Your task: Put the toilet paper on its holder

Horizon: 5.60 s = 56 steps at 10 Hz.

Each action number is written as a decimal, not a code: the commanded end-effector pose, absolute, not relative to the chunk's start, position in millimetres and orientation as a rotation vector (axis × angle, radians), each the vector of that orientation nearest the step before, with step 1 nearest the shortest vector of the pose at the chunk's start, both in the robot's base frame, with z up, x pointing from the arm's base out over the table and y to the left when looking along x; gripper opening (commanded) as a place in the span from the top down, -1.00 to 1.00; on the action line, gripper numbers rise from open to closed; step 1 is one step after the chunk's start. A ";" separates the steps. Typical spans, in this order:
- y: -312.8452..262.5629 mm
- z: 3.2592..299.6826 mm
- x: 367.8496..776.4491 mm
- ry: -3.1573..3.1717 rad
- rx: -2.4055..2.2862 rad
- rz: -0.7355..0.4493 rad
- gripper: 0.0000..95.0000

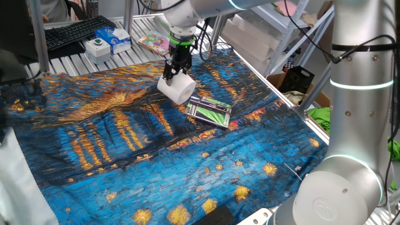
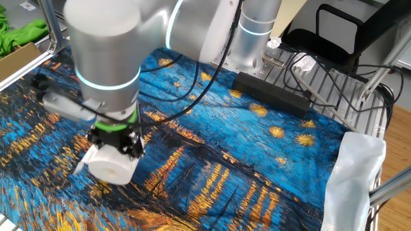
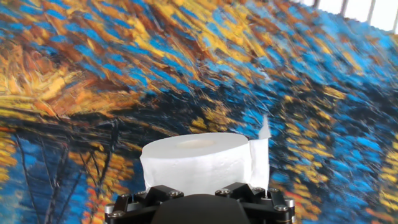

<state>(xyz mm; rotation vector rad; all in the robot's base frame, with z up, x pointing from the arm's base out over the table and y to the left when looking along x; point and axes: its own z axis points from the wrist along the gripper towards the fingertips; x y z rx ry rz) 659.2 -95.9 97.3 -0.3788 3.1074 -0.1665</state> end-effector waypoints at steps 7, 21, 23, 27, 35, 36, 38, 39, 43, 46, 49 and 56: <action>-106.2 92.9 651.6 3.092 -0.380 -0.157 1.00; -122.2 88.1 615.1 3.097 -0.380 -0.149 1.00; -122.7 88.6 609.0 3.096 -0.380 -0.144 1.00; -123.6 88.9 607.9 3.087 -0.380 -0.130 1.00; -127.4 85.3 610.0 3.084 -0.379 -0.088 1.00; -127.4 85.3 610.1 3.084 -0.379 -0.095 1.00; -127.3 85.1 610.2 3.085 -0.379 -0.104 1.00; -127.3 85.1 610.2 3.085 -0.379 -0.109 1.00; -127.3 85.1 610.2 3.081 -0.379 -0.117 1.00; -127.3 85.1 610.2 3.079 -0.365 -0.115 1.00; -127.3 85.1 610.2 3.082 -0.316 -0.127 1.00; -127.3 85.1 610.2 3.087 -0.257 -0.144 1.00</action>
